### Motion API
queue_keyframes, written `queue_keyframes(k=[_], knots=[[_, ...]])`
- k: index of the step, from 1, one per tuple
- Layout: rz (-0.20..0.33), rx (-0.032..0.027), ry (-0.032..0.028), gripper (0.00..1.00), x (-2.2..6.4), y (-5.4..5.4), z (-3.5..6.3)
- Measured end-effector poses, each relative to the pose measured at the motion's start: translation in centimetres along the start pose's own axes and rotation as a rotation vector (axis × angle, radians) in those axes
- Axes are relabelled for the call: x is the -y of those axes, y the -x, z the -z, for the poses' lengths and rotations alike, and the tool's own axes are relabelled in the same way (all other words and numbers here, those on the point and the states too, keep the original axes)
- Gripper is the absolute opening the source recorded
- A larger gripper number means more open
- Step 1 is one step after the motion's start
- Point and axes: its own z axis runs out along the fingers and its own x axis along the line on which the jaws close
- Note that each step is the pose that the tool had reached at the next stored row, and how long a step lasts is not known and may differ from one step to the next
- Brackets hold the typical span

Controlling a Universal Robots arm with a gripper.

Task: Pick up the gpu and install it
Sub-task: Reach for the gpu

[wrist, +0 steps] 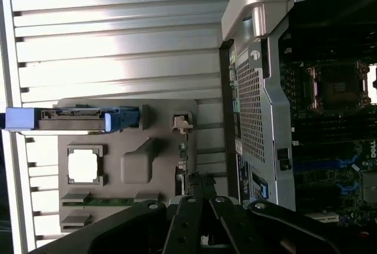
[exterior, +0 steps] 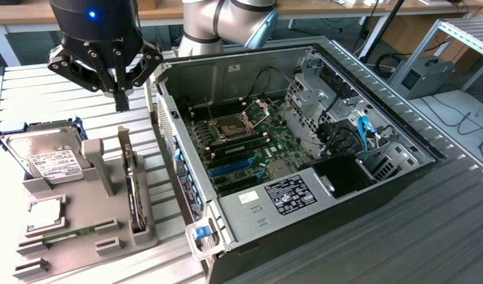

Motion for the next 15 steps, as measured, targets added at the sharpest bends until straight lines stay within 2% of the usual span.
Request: queue_keyframes(k=[5,15], knots=[[0.000,0.0000,0.0000,0.11,1.89,-0.5,-0.08],[0.000,0.0000,0.0000,0.11,2.29,-0.5,-0.10]])
